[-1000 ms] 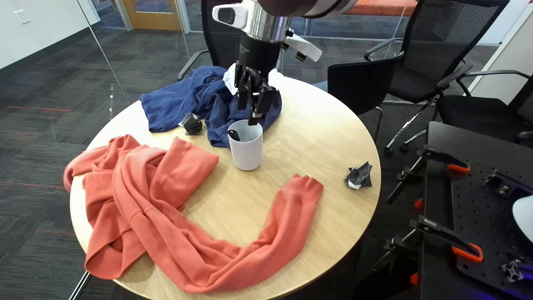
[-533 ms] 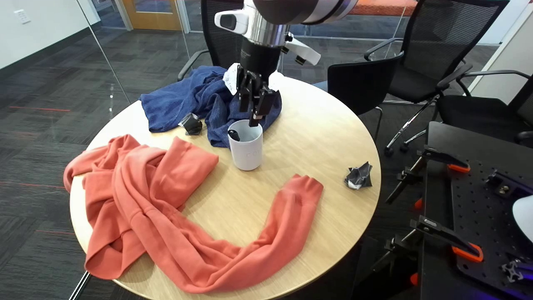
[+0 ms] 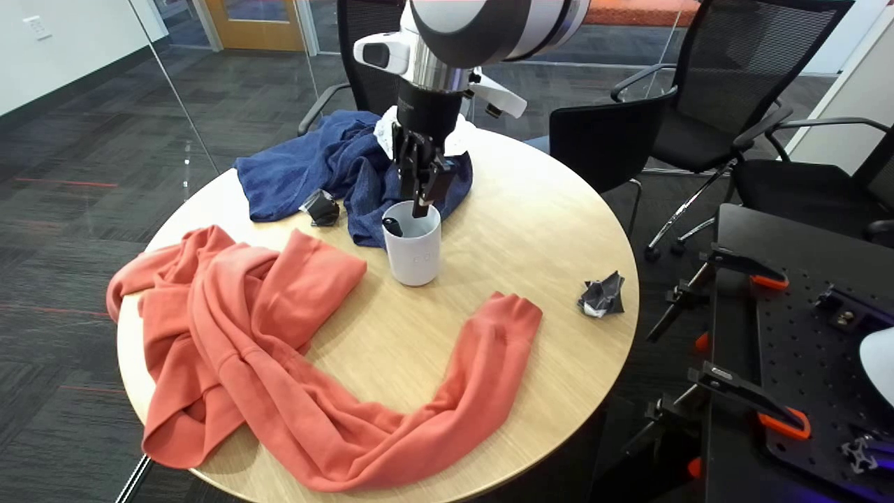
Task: Remove the marker from the mug and put it on the table.
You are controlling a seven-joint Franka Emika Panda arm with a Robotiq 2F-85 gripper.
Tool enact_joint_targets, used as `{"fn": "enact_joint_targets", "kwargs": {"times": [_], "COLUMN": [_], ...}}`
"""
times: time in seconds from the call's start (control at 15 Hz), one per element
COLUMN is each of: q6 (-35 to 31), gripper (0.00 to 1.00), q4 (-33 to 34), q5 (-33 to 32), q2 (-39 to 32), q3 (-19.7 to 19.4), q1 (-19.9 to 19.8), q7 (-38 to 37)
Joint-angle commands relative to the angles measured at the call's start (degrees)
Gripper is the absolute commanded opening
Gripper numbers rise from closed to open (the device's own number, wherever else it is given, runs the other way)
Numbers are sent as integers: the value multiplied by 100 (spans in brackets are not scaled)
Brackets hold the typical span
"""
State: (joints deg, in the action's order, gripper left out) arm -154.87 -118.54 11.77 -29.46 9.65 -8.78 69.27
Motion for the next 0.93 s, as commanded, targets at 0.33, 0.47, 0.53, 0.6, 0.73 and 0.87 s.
{"fn": "enact_joint_targets", "kwargs": {"times": [0.33,0.47,0.53,0.6,0.73,0.87], "q6": [-104,-85,-77,-73,-65,-63], "gripper": [43,39,39,39,40,42], "q4": [382,431,450,478,517,551], "q5": [-276,-326,-349,-366,-387,-395], "q2": [-419,-484,-512,-541,-588,-622], "q3": [48,47,46,54,73,91], "q1": [-40,-39,-36,-37,-45,-51], "q7": [-148,-159,-164,-164,-161,-156]}}
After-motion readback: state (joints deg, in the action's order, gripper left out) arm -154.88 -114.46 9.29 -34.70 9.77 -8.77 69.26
